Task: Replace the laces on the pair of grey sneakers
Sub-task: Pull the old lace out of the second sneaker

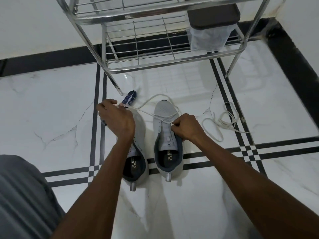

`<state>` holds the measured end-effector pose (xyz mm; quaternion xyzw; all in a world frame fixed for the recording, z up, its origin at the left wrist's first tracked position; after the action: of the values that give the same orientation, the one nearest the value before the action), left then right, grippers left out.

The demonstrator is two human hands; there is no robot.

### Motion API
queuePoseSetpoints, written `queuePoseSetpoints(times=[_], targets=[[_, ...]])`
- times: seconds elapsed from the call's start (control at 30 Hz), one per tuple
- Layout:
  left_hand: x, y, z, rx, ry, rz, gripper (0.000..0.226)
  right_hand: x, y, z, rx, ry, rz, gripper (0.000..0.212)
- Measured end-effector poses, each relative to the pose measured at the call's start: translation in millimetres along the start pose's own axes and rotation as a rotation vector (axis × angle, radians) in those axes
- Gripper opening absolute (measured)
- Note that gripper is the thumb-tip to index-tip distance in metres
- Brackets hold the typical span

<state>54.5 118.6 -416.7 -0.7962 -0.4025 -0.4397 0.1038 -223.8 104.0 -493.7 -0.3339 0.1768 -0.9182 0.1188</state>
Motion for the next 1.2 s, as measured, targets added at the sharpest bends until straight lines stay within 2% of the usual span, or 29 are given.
queuePoseSetpoints(times=[0.07, 0.13, 0.2, 0.27, 0.33, 0.43, 0.47, 0.57, 0.6, 0.63, 0.73, 0.83, 0.9, 0.93, 1.0, 1.1, 1.13, 1.2], targets=[[-15.7, -16.3, -26.2, -0.224, 0.075, 0.135, 0.026, 0.2, 1.1, -1.7, -0.003, 0.002, -0.006, 0.035], [-51.4, -56.1, -54.1, -0.498, 0.090, 0.408, 0.023, -0.6, 2.9, 1.2, 0.008, 0.002, -0.003, 0.036], [-83.5, -90.8, -63.5, -0.637, 0.190, 0.616, 0.021, -1.9, 5.5, 7.4, 0.023, -0.016, 0.010, 0.029], [-101.4, -103.6, -64.6, -0.690, 0.322, 0.680, 0.020, -3.8, 7.8, 11.2, 0.029, -0.020, 0.020, 0.028], [-105.5, -108.5, -64.6, -0.718, 0.379, 0.668, 0.013, -5.0, 7.4, 9.8, 0.028, -0.022, 0.020, 0.033], [-92.6, -98.9, -64.5, -0.682, 0.276, 0.574, 0.005, -4.1, 5.4, 2.3, 0.005, 0.009, -0.006, 0.034], [-79.7, -83.5, -58.6, -0.571, 0.178, 0.490, 0.008, -3.5, 5.4, 2.6, 0.008, 0.021, -0.014, 0.035], [-25.0, -19.7, -5.6, 0.013, -0.111, 0.115, 0.016, -1.4, 6.2, 6.2, 0.011, 0.027, -0.016, 0.031], [-8.8, -6.1, 5.3, 0.101, -0.138, 0.004, 0.015, -0.9, 6.0, 7.9, 0.018, 0.030, -0.016, 0.031], [0.7, 1.1, 7.6, 0.112, -0.124, -0.047, 0.014, -0.4, 6.0, 8.5, 0.028, 0.029, -0.016, 0.031], [-3.4, -9.1, -12.2, -0.068, -0.061, 0.045, 0.021, -2.8, 1.9, 7.0, 0.029, 0.012, -0.007, 0.029], [-47.5, -53.3, -49.4, -0.413, 0.016, 0.380, 0.027, -4.9, 3.3, 10.7, 0.042, 0.002, 0.003, 0.027], [-82.3, -81.4, -54.9, -0.527, 0.152, 0.600, 0.022, -5.4, 5.4, 13.7, 0.052, -0.008, 0.005, 0.030], [-91.7, -91.1, -55.4, -0.561, 0.223, 0.647, 0.018, -6.5, 5.8, 13.9, 0.053, -0.009, 0.011, 0.029], [-98.4, -100.7, -56.9, -0.619, 0.331, 0.644, 0.015, -7.0, 5.1, 13.1, 0.051, -0.008, 0.008, 0.029], [-100.7, -97.0, -52.7, -0.611, 0.338, 0.649, 0.014, -6.4, 2.8, 6.2, 0.028, 0.010, -0.004, 0.031], [-97.2, -88.5, -47.5, -0.543, 0.255, 0.634, 0.010, -6.1, 1.8, 3.6, 0.017, 0.012, -0.007, 0.030], [-79.4, -59.4, -28.7, -0.268, -0.011, 0.553, 0.014, -5.7, 0.1, 0.7, 0.002, 0.015, -0.005, 0.029]])
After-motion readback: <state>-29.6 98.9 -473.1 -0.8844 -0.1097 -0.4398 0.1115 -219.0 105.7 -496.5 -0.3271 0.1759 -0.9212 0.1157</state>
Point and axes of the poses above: each hand's wrist, its own y-axis towards the middle knuckle, its own x-axis out of the back of the hand, z = x × y, the point moved 10 cm from there along y, towards the middle knuckle, and after that the axes turned 12 degrees about y, right-handed, at the moved point
